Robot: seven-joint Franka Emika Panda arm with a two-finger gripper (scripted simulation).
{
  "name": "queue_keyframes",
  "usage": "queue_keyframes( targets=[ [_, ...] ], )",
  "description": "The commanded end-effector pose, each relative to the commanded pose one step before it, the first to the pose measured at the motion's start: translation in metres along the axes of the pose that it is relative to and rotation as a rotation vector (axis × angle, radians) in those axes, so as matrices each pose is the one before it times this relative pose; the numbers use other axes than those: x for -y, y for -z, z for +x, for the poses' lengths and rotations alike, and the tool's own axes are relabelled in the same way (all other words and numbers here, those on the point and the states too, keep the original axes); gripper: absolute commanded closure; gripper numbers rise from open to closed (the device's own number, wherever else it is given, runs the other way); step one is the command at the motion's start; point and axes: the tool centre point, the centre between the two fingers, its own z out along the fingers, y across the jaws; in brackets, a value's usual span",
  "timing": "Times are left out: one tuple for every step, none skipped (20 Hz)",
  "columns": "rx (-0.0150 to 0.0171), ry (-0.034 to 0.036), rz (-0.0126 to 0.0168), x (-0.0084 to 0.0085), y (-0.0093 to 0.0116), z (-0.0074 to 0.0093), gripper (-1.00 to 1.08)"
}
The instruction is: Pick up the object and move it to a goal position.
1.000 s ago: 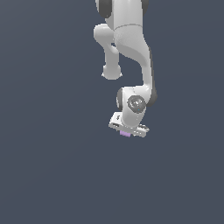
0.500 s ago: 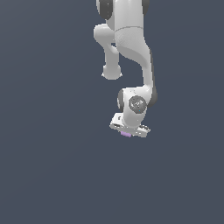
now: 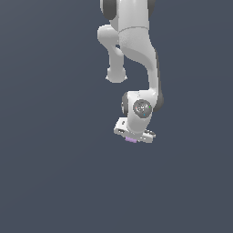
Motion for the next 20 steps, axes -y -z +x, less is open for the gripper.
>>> queue_keyframes(
  targets=[
    [-0.00019, -0.00105, -0.00011, -0.0041, 0.00501, 0.00503, 1.08],
    [0.0, 0.0, 0.0, -0.00222, 0.00308, 0.00278, 1.08],
    [0.0, 0.0, 0.0, -0.00254, 0.00352, 0.00319, 1.08],
    [0.00064, -0.00055, -0.00049, -0.00311, 0.00348, 0.00378, 1.08],
    [0.0, 0.0, 0.0, -0.00312, 0.00434, 0.00395, 1.08],
    [0.00045, -0.00039, -0.00036, -0.00355, 0.00435, 0.00441, 1.08],
    [0.0, 0.0, 0.0, -0.00358, 0.005, 0.00456, 1.08],
    [0.00045, -0.00038, -0.00036, -0.00395, 0.00493, 0.00496, 1.08],
    [0.0, 0.0, 0.0, -0.00393, 0.00551, 0.00504, 1.08],
    [0.00063, -0.00053, -0.00052, -0.00432, 0.00522, 0.00544, 1.08],
    [0.0, 0.0, 0.0, -0.00418, 0.00588, 0.00541, 1.08],
    [0.00063, -0.00052, -0.00053, -0.00451, 0.00553, 0.00576, 1.08],
    [0.0, 0.0, 0.0, -0.00435, 0.00613, 0.00568, 1.08],
    [0.00063, -0.00051, -0.00054, -0.00464, 0.00573, 0.00598, 1.08],
    [0.0, 0.0, 0.0, -0.00444, 0.00629, 0.00587, 1.08],
    [0.00077, -0.00062, -0.00068, -0.00474, 0.00572, 0.00617, 1.08],
    [0.0, 0.0, 0.0, -0.00434, 0.00617, 0.0058, 1.08],
    [0.00044, -0.00035, -0.0004, -0.00429, 0.00554, 0.00571, 1.08],
    [0.0, 0.0, 0.0, -0.00395, 0.00564, 0.00534, 1.08],
    [0.00063, -0.0005, -0.00056, -0.00399, 0.00489, 0.00534, 1.08]
  ],
)
